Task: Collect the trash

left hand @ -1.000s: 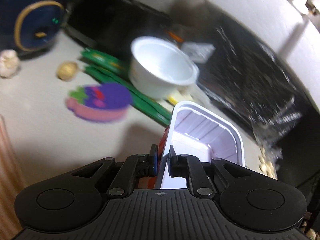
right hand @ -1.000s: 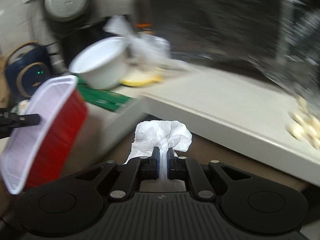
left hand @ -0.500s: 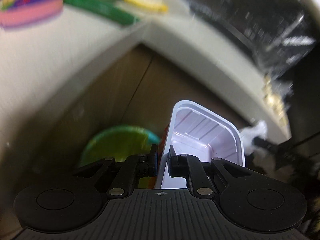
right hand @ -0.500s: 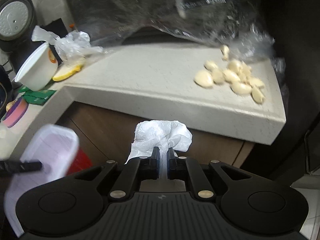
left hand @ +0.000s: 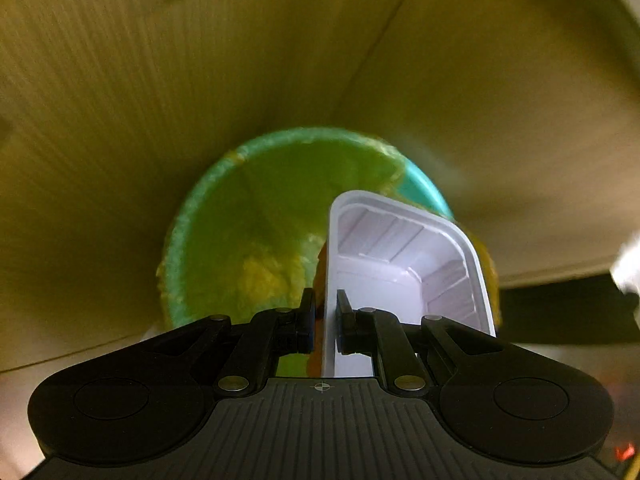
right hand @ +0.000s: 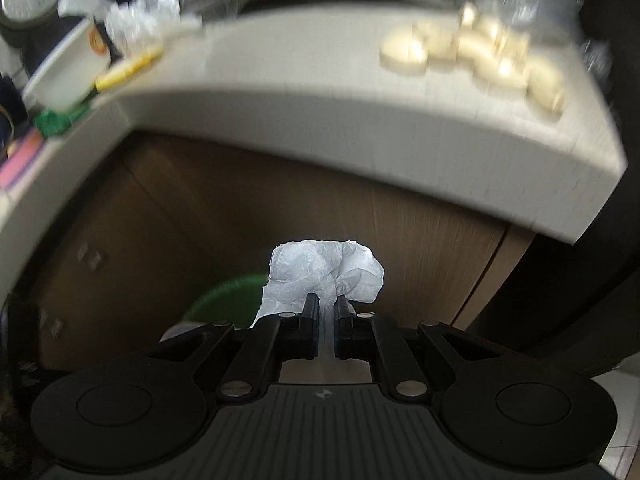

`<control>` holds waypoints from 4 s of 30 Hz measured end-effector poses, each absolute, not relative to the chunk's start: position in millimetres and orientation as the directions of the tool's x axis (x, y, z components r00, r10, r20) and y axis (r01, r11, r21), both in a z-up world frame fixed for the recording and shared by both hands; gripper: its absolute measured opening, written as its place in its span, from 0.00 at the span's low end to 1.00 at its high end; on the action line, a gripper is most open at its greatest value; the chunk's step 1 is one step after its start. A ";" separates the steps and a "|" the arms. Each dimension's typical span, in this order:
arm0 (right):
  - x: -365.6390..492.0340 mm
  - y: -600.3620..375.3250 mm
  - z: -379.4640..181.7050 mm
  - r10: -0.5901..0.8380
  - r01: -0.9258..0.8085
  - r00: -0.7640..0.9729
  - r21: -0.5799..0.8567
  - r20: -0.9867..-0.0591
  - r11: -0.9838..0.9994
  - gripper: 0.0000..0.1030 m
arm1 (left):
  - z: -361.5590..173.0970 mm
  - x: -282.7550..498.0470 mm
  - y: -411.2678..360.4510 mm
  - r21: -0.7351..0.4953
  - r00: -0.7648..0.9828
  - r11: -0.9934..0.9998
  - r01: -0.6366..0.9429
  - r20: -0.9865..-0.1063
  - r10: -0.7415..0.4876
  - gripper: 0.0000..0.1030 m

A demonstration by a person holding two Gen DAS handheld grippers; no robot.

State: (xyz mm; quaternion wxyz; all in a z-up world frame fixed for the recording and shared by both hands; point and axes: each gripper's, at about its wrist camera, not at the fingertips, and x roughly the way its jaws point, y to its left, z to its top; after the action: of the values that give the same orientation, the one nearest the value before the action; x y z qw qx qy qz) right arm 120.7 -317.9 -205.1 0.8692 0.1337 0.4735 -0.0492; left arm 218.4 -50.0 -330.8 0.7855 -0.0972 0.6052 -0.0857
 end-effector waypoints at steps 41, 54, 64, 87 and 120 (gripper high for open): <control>233.7 -223.0 -403.9 0.253 0.149 0.133 0.272 -0.958 0.951 0.50 | -214.1 181.9 47.6 -0.541 0.467 0.841 -0.012 -0.747 -0.474 0.23; 175.2 -196.1 -186.5 0.235 0.016 0.423 0.266 -0.875 0.964 0.53 | -110.6 226.0 33.7 -0.559 0.538 0.816 0.149 -0.646 -0.541 0.23; 177.8 -174.5 -82.3 0.235 -0.013 0.606 0.286 -0.760 0.958 0.57 | -46.6 244.2 101.8 -0.536 0.676 0.842 0.065 -0.597 -0.432 0.23; 249.5 -42.0 -55.6 0.081 -0.146 0.744 -0.042 -0.663 0.988 0.64 | -81.7 265.0 195.9 -0.507 0.695 0.839 -0.197 -0.676 -0.244 0.23; 297.1 -42.4 -40.5 0.327 -0.309 0.769 0.128 -0.550 0.942 0.69 | -63.9 236.2 210.2 -0.551 0.775 0.818 -0.163 -0.585 -0.239 0.23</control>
State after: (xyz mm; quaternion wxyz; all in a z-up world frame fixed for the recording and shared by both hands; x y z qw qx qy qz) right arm 297.0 -42.4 -40.5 0.9403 0.0149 0.2950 0.1690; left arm 236.2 210.2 -63.9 0.8928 -0.3005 0.3349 -0.0212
